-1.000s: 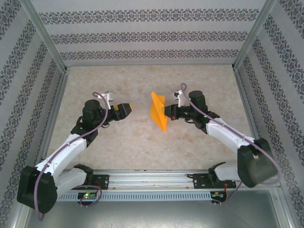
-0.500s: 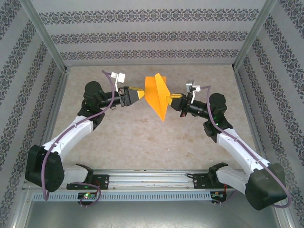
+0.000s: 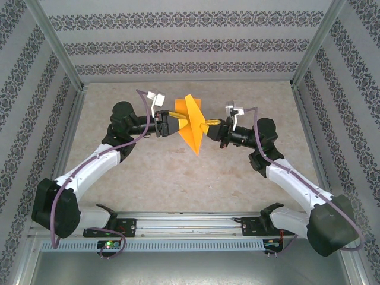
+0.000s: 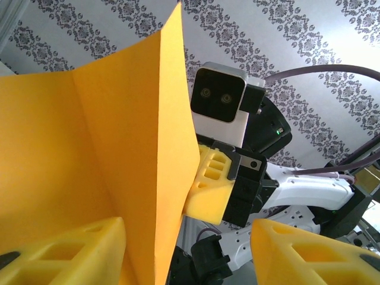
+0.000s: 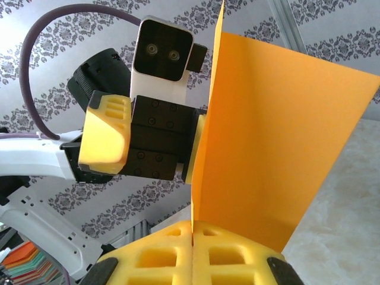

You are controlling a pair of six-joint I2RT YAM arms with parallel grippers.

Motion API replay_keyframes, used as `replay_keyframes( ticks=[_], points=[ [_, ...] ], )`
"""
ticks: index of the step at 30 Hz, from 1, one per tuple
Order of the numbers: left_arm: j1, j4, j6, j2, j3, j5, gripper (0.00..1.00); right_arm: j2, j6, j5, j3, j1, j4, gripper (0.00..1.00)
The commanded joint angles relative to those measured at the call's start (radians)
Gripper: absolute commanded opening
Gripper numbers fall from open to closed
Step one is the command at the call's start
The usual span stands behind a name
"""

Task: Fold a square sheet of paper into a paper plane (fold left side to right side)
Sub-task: Turn over the paper at the center of the table.

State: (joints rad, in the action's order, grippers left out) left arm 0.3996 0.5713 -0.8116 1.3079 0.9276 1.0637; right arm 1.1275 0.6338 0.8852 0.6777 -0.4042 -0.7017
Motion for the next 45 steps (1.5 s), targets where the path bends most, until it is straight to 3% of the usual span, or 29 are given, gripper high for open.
replay_keyframes(
  ticks=[1,11,30,39,43,45],
  points=[
    [0.010,-0.001,0.039,0.007,0.025,-0.002,0.56,0.007,0.009,0.028,0.013,-0.012,-0.062,0.00],
    [0.010,-0.057,0.087,0.021,0.029,-0.022,0.52,0.038,0.027,0.038,0.039,-0.036,-0.064,0.00],
    [0.010,-0.129,0.155,-0.005,0.014,-0.091,0.14,0.072,0.041,0.028,0.045,-0.044,-0.061,0.02],
    [0.011,-0.091,0.135,-0.010,0.002,-0.095,0.04,0.080,0.043,0.021,0.043,-0.041,-0.056,0.04],
    [0.010,-0.104,0.147,-0.019,-0.003,-0.112,0.00,0.071,0.050,0.017,0.043,-0.036,-0.053,0.11],
    [0.010,-0.104,0.151,-0.022,-0.004,-0.120,0.00,0.060,0.055,0.013,0.043,-0.030,-0.050,0.19]
  ],
)
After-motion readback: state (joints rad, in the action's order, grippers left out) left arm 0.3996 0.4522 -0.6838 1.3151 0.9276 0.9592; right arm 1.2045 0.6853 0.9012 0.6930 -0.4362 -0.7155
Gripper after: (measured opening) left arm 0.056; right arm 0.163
